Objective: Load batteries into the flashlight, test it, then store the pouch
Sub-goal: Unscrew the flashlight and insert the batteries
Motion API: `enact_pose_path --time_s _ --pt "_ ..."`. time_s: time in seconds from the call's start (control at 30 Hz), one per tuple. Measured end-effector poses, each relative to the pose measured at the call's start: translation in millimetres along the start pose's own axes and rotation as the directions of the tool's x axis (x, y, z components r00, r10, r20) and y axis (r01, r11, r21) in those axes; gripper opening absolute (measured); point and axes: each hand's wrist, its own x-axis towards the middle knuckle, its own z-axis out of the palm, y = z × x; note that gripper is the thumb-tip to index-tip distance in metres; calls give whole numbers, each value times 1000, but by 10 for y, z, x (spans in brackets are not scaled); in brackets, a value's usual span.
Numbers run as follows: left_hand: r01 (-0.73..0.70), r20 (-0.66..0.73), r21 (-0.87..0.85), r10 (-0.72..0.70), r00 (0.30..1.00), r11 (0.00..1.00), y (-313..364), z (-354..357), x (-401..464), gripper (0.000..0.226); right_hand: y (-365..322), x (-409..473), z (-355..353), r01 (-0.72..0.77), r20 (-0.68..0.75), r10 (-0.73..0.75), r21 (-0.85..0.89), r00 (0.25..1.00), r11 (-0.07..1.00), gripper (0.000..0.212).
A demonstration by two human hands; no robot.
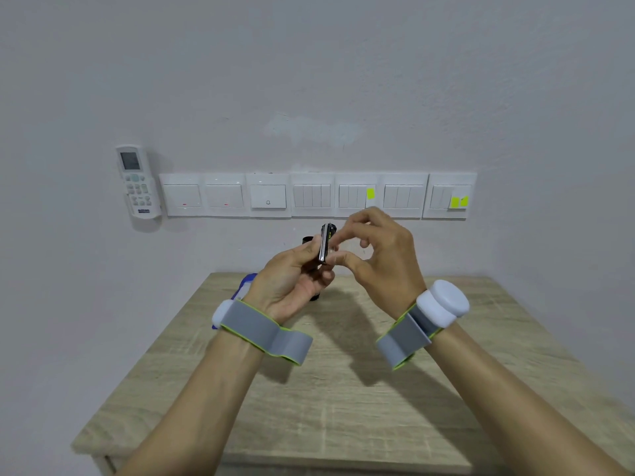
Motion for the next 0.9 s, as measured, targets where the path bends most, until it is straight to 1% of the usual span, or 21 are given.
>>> enact_pose_path --time_s 0.1,0.2,0.3,0.37,0.43,0.5,0.57,0.63,0.7,0.77,0.83,0.9 --pt "10 1 11 -10 1000 1000 -3 12 -10 23 15 40 -24 -98 10 98 -6 995 995 38" --pt "7 9 22 -7 1000 1000 -17 36 -20 25 41 85 -37 -147 47 149 -26 988 989 56" --pt "4 17 42 -5 1000 999 -25 45 -37 25 83 141 -66 -157 91 162 -58 983 986 69" --pt "12 23 53 -13 1000 999 -34 41 -46 26 104 169 -91 -138 129 148 -83 981 987 74" --pt "28 38 87 -32 999 996 -32 35 -53 27 111 187 -122 -118 193 139 -115 971 986 72" --pt "35 49 123 -42 998 992 -8 34 -57 30 104 207 -176 -83 266 114 -124 957 989 62" --pt "21 18 166 -24 1000 986 37 38 -50 31 87 229 -242 -106 295 112 -38 949 994 44" --pt "-16 -24 231 23 999 973 80 61 -49 27 91 240 -291 -159 277 135 66 951 985 30" --pt "-83 -39 284 98 994 955 118 90 -56 28 89 228 -307 -217 235 185 119 954 969 26" --pt "-191 -38 351 217 975 917 154 117 -62 24 97 211 -307 -280 186 249 166 950 945 24" --pt "-291 -37 450 343 939 844 167 140 -57 18 120 199 -305 -332 194 290 241 937 912 23" --pt "-337 -34 541 420 907 771 163 162 -39 15 141 182 -298 -344 216 285 321 934 883 23"
